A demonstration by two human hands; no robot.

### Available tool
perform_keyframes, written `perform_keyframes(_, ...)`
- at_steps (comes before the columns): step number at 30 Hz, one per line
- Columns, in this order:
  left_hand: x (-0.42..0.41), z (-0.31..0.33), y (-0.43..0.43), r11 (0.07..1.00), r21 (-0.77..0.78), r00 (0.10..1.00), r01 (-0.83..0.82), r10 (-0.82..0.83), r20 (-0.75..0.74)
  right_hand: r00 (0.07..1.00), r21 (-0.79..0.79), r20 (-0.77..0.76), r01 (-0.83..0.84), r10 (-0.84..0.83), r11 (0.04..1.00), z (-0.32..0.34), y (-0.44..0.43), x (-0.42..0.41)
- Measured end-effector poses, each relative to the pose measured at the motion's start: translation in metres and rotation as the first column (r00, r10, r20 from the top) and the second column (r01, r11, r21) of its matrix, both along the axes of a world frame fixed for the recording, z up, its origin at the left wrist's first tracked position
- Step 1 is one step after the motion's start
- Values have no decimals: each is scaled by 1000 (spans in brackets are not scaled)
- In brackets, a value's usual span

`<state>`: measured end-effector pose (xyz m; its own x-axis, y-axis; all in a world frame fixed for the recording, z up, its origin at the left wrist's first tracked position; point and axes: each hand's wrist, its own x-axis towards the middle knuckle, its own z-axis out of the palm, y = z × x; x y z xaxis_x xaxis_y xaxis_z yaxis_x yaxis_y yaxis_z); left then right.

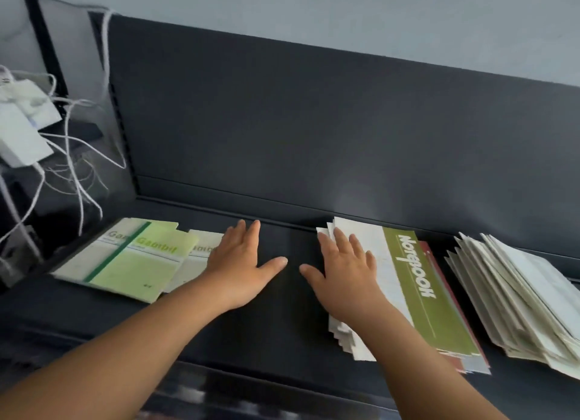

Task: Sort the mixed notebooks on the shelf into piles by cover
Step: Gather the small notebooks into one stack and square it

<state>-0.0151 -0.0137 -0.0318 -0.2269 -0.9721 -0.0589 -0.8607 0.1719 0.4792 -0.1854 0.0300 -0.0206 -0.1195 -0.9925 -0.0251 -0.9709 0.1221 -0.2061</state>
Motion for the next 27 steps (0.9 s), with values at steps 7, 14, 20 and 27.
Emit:
perform_keyframes(7, 113, 2, -20, 990, -2, 981, -139, 138, 135, 985, 27, 65, -163, 161, 986, -10, -37, 105)
perform_keyframes(14, 201, -14, -55, 947, 20, 920, -320, 305, 246, 995, 180, 74, -78, 65, 981, -29, -61, 170)
perform_keyframes(20, 213, -25, -67, 944, 169, 955, -283, 261, 141, 970, 180, 238, -3, -41, 984, -41, -70, 196)
perform_keyframes(27, 212, -21, -77, 945, 175, 960, -278, 278, 26, 860, 85, 485, 132, -157, 988, -35, -72, 203)
